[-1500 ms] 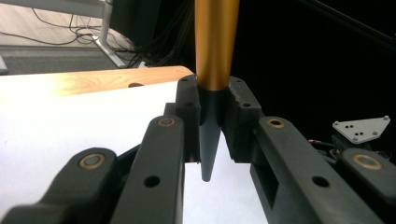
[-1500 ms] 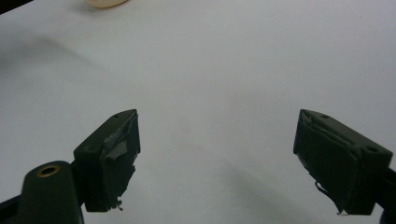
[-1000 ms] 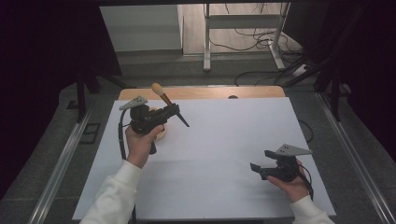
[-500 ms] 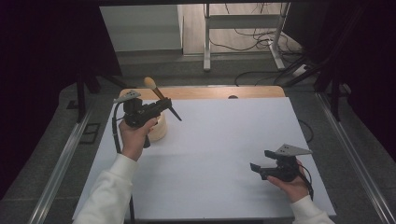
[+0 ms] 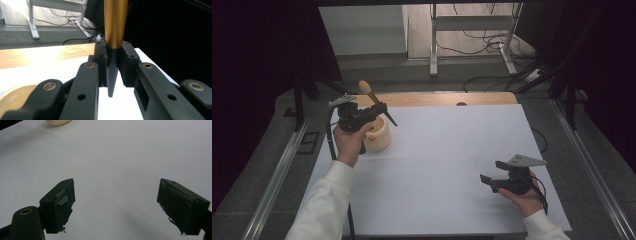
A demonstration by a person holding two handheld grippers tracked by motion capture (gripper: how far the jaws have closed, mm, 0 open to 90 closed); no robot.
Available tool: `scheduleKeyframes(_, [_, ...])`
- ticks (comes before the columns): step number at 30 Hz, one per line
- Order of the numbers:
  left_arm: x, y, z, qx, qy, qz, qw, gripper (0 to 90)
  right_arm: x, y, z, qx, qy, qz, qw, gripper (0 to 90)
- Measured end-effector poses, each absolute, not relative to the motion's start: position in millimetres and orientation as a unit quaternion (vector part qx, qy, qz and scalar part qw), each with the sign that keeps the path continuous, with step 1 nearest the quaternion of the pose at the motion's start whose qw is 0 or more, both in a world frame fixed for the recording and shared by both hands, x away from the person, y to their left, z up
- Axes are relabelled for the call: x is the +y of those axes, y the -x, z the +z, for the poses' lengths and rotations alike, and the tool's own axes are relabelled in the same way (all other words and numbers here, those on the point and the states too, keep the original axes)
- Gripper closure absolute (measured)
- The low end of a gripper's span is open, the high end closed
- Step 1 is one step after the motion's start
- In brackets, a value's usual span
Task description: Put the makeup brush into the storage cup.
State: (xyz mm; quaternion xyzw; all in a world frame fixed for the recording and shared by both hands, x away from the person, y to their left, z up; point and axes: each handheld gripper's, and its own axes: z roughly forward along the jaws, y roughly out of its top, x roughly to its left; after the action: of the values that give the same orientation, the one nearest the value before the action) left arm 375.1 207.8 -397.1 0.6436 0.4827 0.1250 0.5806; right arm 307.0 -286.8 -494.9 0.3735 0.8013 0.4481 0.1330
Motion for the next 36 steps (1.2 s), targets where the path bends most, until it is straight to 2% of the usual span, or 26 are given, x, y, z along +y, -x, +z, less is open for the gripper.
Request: scheduleKeyframes(36, [250.5, -396.1, -413.7, 0.539, -0.631, 0.166, 0.533, 78.2, -288.6, -307.6, -495.6, 0.798, -0.377, 0.452, 0.129, 15.5])
